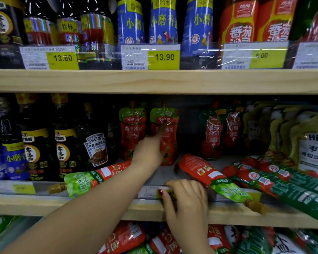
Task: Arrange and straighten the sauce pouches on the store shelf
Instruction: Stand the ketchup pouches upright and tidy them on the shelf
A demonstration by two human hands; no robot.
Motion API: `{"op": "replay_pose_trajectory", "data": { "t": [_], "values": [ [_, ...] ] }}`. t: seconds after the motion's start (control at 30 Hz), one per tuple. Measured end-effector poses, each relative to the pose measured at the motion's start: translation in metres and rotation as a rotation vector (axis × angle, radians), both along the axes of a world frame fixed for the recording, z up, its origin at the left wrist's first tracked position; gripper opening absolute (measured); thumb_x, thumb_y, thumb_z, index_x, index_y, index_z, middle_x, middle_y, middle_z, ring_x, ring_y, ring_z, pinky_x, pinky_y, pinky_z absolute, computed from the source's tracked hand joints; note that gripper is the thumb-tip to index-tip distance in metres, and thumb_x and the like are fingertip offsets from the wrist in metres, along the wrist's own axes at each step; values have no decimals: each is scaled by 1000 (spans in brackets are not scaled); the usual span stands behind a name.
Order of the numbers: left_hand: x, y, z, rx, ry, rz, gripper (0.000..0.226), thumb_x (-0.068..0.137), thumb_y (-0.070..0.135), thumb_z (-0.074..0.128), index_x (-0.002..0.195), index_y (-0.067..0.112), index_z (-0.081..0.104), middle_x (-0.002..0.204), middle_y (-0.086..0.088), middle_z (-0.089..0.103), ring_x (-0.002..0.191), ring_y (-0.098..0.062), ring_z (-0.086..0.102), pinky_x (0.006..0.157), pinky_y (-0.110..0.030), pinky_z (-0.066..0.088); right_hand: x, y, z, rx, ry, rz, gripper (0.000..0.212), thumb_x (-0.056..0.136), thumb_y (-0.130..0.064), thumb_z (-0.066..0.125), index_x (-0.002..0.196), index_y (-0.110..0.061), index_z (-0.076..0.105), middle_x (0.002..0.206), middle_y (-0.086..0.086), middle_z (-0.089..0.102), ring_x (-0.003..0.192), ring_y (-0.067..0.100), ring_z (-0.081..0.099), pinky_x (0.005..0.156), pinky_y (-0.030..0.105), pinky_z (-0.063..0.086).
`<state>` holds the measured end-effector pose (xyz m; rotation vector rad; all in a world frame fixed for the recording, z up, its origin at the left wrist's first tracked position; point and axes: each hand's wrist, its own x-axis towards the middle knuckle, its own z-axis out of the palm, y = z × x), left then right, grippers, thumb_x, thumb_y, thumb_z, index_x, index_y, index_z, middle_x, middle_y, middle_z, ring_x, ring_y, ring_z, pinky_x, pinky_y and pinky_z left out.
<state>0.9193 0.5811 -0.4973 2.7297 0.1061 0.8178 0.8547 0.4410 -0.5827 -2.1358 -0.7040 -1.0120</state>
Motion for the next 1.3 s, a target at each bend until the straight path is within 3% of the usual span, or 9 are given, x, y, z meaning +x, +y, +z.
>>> {"op": "replay_pose_trajectory", "data": {
  "t": [0.2,0.33,0.5,0.63,0.77,0.97,1.13,1.2,1.3],
  "values": [
    [-22,-16,7,-18,39,-212,68,79,19,64,139,33,35,123,-9,59,107,-27,59,84,-37,53,-15,-12,23,-91,204,92,21,79,-25,61,100,-25,62,96,-11,60,94,12,52,85,28,44],
    [-27,-24,12,-59,144,-405,64,77,15,69,135,25,45,137,-5,51,125,-19,47,104,-34,40,-31,-33,60,-100,158,191,18,81,-25,61,99,-25,62,100,-12,60,95,8,54,78,27,50],
    [-30,-37,10,-97,181,-534,56,73,10,71,125,22,55,125,-1,59,117,-13,52,100,-31,42,-38,-84,104,-69,91,172,31,76,-28,68,107,-26,63,102,-16,61,98,3,56,83,20,47],
    [-31,-47,6,-154,271,-597,60,69,13,74,124,28,55,124,5,57,114,-8,52,100,-31,43,-29,-119,104,-175,330,191,57,62,-44,75,116,-39,56,111,-28,53,105,-3,50,87,22,43],
    [-30,-54,3,-148,266,-620,58,70,11,72,123,29,58,125,6,58,115,-7,51,100,-29,41,-19,-133,89,-230,475,199,64,59,-35,81,117,-40,56,116,-27,52,109,-2,49,92,22,40],
    [-30,-54,-2,-166,249,-626,56,71,10,74,121,30,59,127,7,56,116,-4,48,100,-25,39,-7,-135,72,-53,424,154,37,69,-8,74,97,-32,72,96,-28,60,93,-6,57,76,3,41],
    [-30,-52,-2,-259,211,-598,53,72,15,76,120,32,61,124,11,55,117,-6,50,102,-27,42,-3,-129,71,167,355,205,25,74,-6,72,76,-31,73,58,-15,64,56,-1,56,52,8,40],
    [-31,-51,1,-280,202,-612,55,70,17,78,120,33,60,123,13,55,115,-4,51,100,-26,43,-1,-127,77,237,281,236,26,75,-8,73,71,-34,71,58,-9,63,50,2,51,47,10,36],
    [-33,-54,4,-262,191,-668,58,68,16,78,121,33,59,116,16,57,108,1,54,94,-18,45,-2,-121,87,265,203,301,21,74,-10,74,73,-31,71,63,-14,66,54,2,57,49,10,41]
  ]
}}
